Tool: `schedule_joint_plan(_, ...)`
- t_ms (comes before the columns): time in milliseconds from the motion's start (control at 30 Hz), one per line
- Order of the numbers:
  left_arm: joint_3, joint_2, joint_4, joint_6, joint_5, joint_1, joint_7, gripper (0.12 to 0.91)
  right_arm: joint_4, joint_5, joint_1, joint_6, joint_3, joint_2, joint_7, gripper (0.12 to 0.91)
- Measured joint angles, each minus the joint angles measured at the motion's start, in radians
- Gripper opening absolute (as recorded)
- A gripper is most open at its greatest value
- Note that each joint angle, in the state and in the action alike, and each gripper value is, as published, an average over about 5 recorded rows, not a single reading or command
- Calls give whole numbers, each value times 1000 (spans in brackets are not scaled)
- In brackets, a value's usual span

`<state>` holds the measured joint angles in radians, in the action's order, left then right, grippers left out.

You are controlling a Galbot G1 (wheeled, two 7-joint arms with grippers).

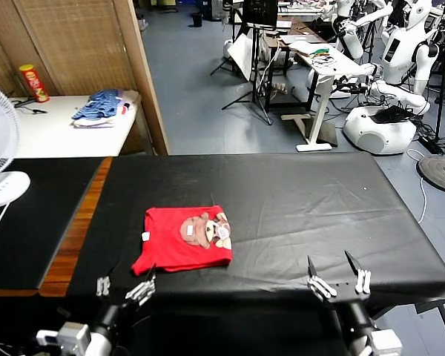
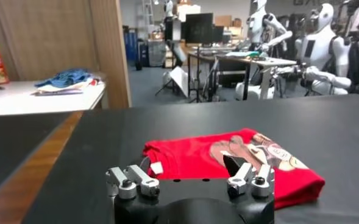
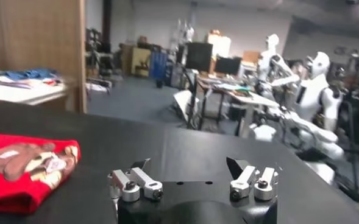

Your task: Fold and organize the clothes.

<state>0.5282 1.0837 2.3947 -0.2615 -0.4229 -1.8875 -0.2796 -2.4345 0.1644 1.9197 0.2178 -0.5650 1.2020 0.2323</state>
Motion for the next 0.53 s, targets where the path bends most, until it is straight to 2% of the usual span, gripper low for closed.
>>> schedule_joint_plan(100, 4, -2, 32, -34, -13, -31, -19, 798, -25, 15, 46, 44, -8, 4, 33, 798)
schedule_joint_plan(200, 10, -3, 53, -53, -10, -48, -19, 798, -38, 38, 75, 78, -12, 5, 49, 798)
schedule_joint_plan(533, 32, -6, 80, -82, -22, -67, -11, 798, -49, 51, 101, 98, -15, 7, 51, 798)
